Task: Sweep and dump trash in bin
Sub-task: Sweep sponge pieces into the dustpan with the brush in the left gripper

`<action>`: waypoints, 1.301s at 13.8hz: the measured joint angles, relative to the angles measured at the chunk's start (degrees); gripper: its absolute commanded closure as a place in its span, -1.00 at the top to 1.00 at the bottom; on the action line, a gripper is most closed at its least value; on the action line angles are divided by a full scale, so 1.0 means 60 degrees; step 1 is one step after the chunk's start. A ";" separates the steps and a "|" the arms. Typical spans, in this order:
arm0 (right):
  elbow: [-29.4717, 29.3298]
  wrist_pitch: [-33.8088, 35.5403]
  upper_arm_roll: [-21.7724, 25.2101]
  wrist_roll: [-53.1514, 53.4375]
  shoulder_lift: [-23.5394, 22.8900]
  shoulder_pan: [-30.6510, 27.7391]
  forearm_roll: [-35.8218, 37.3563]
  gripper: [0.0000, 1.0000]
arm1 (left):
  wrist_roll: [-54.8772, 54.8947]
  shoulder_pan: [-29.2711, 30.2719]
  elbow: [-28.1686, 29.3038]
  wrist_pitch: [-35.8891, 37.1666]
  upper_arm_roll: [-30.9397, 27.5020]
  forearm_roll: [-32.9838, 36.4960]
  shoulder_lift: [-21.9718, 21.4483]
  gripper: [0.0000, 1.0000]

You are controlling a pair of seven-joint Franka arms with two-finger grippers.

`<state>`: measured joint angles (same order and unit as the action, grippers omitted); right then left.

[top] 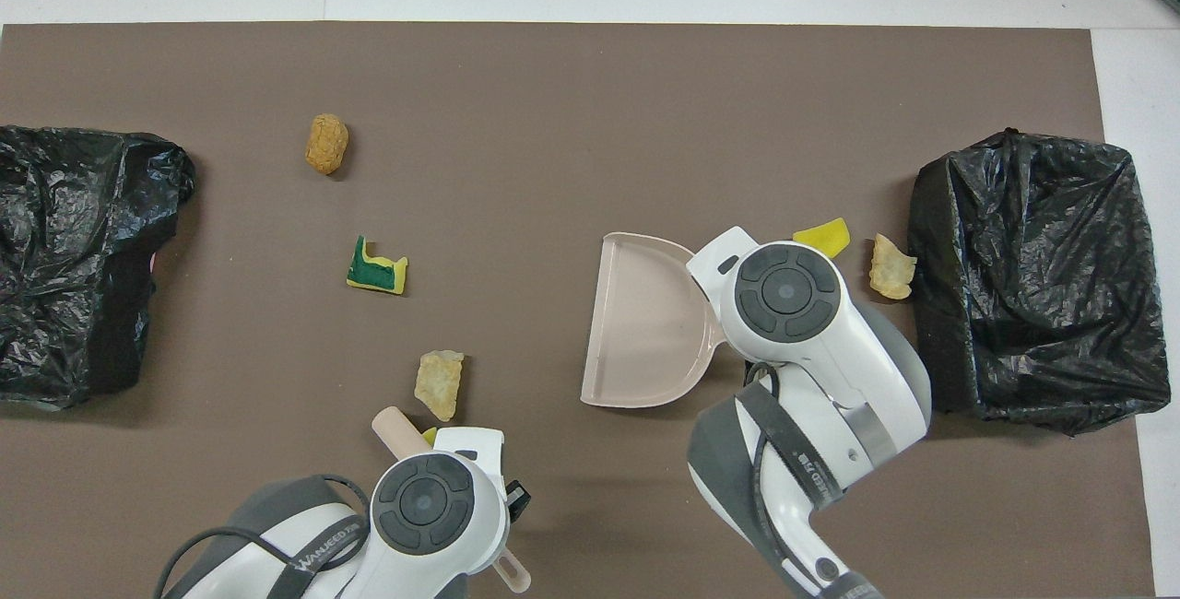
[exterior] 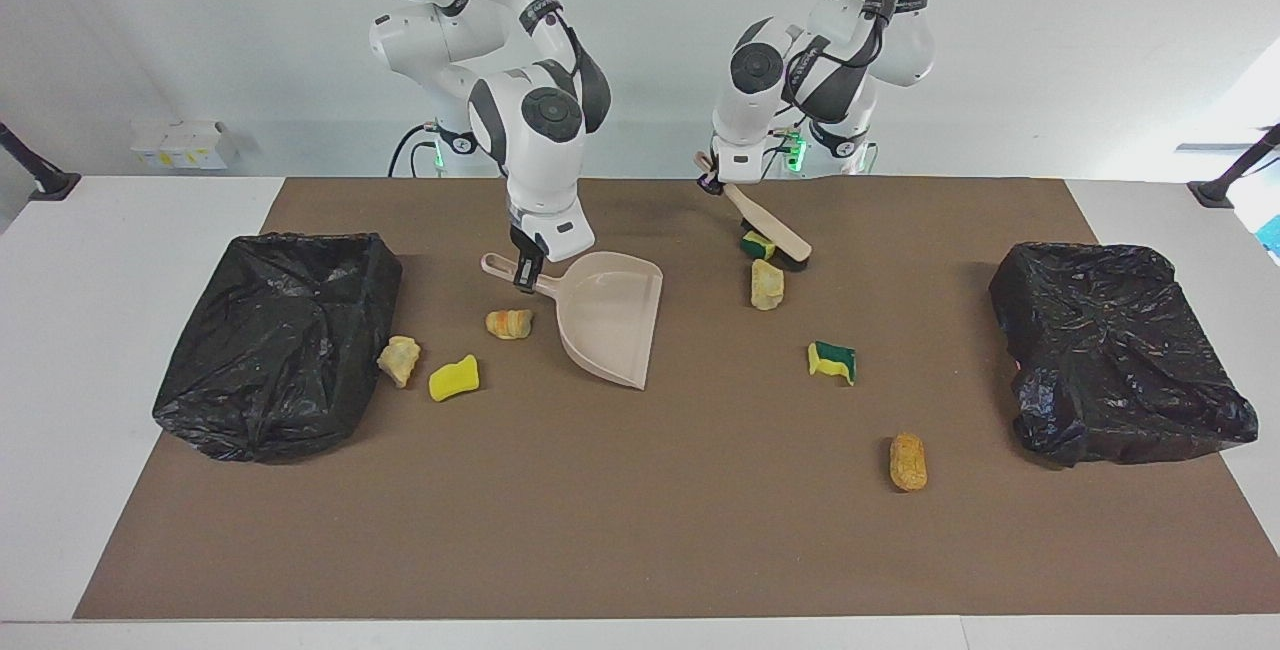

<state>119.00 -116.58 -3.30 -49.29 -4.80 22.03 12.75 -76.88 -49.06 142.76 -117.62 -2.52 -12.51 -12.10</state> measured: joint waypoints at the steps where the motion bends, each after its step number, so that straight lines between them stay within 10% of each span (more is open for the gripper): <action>1: 0.0016 -0.0054 -0.0002 -0.0107 0.0000 0.0003 0.0075 -1.00 | 0.0335 0.0002 -0.0002 -0.0159 -0.0015 0.0000 0.0075 -1.00; 9: 0.0202 -0.0502 -0.0010 -0.0276 -0.0060 0.0097 0.0344 -1.00 | 0.6822 0.1579 -0.0011 -0.0654 -0.0189 -0.0006 0.0384 -1.00; 18: 0.0231 -0.0912 -0.0012 -0.0279 -0.0354 0.0302 0.0346 -1.00 | 0.8203 0.0633 -0.0411 -0.1031 0.0009 -0.0046 0.0612 -1.00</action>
<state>120.39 -122.06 -3.37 -50.97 -6.92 23.84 14.82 -27.67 -45.26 140.29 -123.81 -2.47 -12.78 -8.43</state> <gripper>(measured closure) 0.692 0.740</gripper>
